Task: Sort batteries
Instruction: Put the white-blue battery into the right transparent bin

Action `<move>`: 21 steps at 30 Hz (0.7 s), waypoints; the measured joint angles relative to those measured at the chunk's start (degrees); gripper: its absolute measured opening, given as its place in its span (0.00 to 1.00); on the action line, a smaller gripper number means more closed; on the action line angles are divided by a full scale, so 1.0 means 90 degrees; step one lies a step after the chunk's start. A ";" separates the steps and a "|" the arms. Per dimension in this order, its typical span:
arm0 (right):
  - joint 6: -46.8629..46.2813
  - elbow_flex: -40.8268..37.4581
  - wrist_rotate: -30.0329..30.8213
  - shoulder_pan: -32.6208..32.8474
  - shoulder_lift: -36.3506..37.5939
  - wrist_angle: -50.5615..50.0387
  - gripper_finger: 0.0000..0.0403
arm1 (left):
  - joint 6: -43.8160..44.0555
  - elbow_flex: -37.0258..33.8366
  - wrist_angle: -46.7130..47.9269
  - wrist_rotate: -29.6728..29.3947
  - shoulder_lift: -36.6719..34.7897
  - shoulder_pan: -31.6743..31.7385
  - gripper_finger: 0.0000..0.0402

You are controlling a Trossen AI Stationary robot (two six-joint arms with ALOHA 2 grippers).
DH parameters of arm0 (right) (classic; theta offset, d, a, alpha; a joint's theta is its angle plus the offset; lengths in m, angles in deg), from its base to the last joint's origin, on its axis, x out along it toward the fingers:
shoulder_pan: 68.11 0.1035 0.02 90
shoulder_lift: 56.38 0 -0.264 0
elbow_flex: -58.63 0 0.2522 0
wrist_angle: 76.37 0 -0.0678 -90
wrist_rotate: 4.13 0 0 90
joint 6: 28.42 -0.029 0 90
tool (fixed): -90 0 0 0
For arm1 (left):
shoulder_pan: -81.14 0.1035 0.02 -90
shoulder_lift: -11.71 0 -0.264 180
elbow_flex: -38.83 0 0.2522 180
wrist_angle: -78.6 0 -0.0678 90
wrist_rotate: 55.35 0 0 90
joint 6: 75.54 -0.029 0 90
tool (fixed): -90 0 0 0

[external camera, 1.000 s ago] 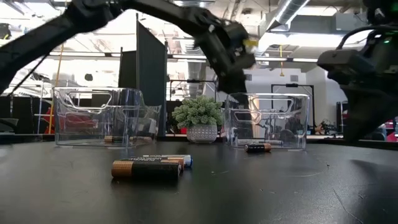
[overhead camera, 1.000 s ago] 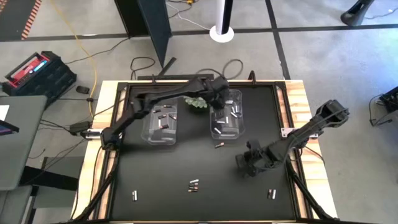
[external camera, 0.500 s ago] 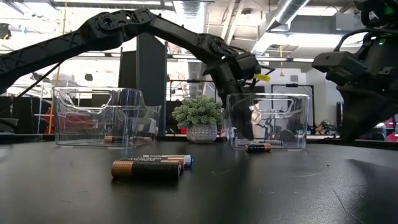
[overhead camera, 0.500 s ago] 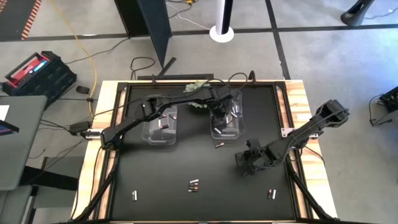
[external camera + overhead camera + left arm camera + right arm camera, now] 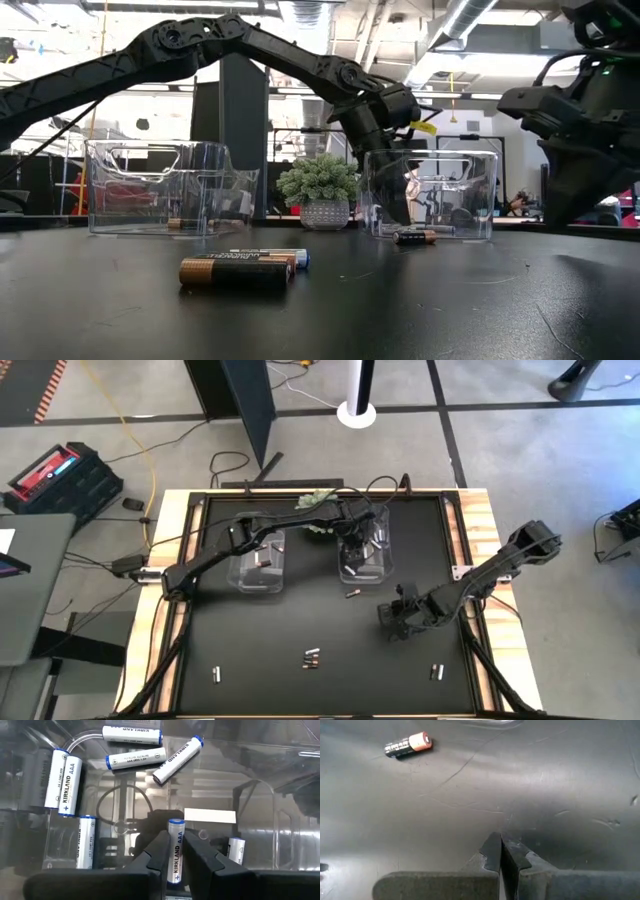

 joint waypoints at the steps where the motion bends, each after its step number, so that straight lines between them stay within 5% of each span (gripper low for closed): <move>1: 0.0006 0.0000 -0.0002 -0.0002 0.0000 -0.0004 0.05 | 0.0005 0.0000 -0.0002 -0.0002 0.0002 0.0000 0.12; 11: 0.0038 0.0000 -0.0002 0.0000 0.0000 0.0001 0.05 | -0.0001 0.0000 0.0036 -0.0002 -0.0011 0.0000 0.26; 21: 0.0085 0.0000 -0.0002 0.0002 0.0000 0.0007 0.05 | 0.0483 0.0000 -0.0158 -0.0289 -0.0781 0.0005 0.26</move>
